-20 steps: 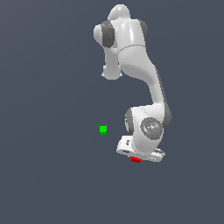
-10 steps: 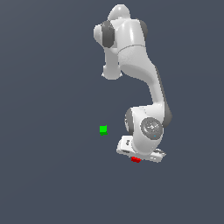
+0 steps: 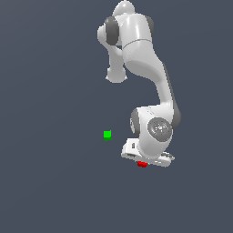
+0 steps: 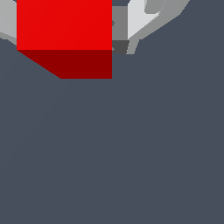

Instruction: Stack the red cube on top of the green cube.

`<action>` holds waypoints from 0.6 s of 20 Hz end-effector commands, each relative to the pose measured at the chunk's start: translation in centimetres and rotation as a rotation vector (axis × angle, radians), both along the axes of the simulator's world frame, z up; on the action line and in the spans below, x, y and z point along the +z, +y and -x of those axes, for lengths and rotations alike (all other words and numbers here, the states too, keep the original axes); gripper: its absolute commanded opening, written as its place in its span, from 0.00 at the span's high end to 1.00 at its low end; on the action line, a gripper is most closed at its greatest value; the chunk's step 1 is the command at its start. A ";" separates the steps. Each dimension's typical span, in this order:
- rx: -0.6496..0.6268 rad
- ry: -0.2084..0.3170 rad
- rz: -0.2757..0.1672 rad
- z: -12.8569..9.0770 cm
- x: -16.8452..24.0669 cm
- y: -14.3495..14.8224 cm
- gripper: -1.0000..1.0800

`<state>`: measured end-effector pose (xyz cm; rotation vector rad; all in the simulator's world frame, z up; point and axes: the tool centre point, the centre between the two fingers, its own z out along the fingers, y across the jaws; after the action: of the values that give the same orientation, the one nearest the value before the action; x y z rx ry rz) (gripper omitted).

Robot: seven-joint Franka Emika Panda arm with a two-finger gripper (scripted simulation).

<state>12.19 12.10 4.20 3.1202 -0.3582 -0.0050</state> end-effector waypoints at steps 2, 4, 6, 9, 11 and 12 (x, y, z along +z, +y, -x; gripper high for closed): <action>0.000 -0.003 0.000 0.0 2.6 0.0 1.00; 0.000 -0.003 -0.001 0.0 4.2 0.0 1.00; 0.000 -0.003 -0.001 0.0 5.5 0.0 1.00; 0.000 -0.003 -0.001 0.0 6.9 0.0 1.00; 0.000 -0.003 -0.001 0.0 7.5 0.0 1.00; 0.000 -0.003 -0.001 -0.1 7.7 0.0 1.00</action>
<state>12.28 12.11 11.48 3.1214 -0.3583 0.0015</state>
